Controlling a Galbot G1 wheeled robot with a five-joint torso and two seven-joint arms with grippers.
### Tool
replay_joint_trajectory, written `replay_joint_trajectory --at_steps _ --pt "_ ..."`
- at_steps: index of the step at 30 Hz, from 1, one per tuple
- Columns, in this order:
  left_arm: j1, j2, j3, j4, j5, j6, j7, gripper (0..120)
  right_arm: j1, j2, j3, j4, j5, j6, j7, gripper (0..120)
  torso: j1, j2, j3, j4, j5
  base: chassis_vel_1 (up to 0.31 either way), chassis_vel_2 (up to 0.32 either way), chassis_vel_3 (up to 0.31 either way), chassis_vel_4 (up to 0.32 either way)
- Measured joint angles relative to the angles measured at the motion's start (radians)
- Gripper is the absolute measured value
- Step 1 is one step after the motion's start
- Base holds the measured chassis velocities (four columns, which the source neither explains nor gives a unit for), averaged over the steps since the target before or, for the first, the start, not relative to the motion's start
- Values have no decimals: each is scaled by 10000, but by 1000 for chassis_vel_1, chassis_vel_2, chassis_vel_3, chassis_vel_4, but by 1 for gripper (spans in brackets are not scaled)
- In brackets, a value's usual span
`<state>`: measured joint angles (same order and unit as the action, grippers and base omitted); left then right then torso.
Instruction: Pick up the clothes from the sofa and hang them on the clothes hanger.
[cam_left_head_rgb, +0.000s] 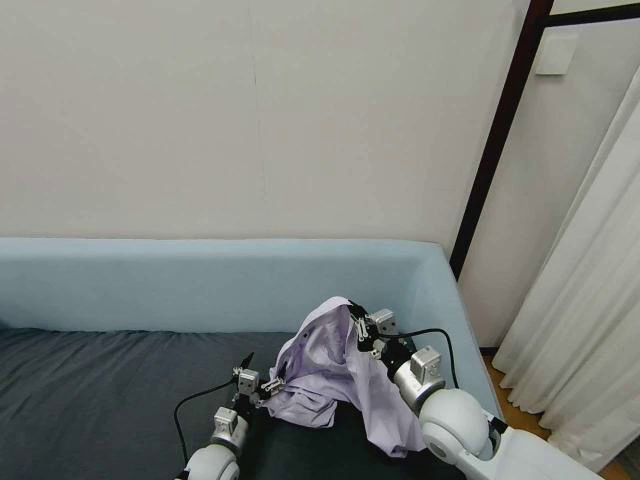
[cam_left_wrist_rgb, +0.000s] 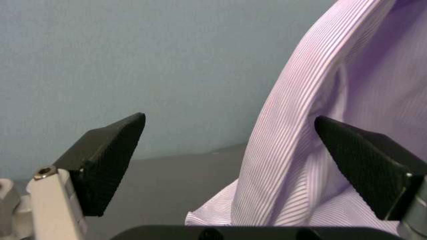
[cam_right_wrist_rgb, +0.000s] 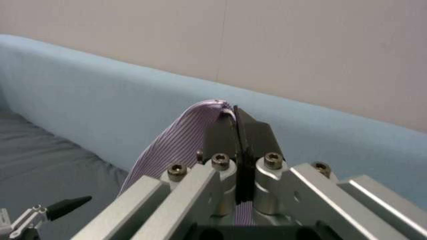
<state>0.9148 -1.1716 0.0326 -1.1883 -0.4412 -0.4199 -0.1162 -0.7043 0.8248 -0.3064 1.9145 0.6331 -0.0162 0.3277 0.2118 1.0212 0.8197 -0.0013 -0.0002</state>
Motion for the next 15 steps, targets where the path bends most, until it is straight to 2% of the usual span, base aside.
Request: replay_joint_trajectory --at_steps 5,15 --pt "-47 -266 28 376 212 -80 25 100 3 -46 71 162 123 -97 121 0 0 0 0 2 1 0 0 0 0" --pt "-346 -739 -239 1732 398 -349 -35 98 -133 -252 237 233 128 -129 176 0 0 0 0 0 0 0 0 0 0"
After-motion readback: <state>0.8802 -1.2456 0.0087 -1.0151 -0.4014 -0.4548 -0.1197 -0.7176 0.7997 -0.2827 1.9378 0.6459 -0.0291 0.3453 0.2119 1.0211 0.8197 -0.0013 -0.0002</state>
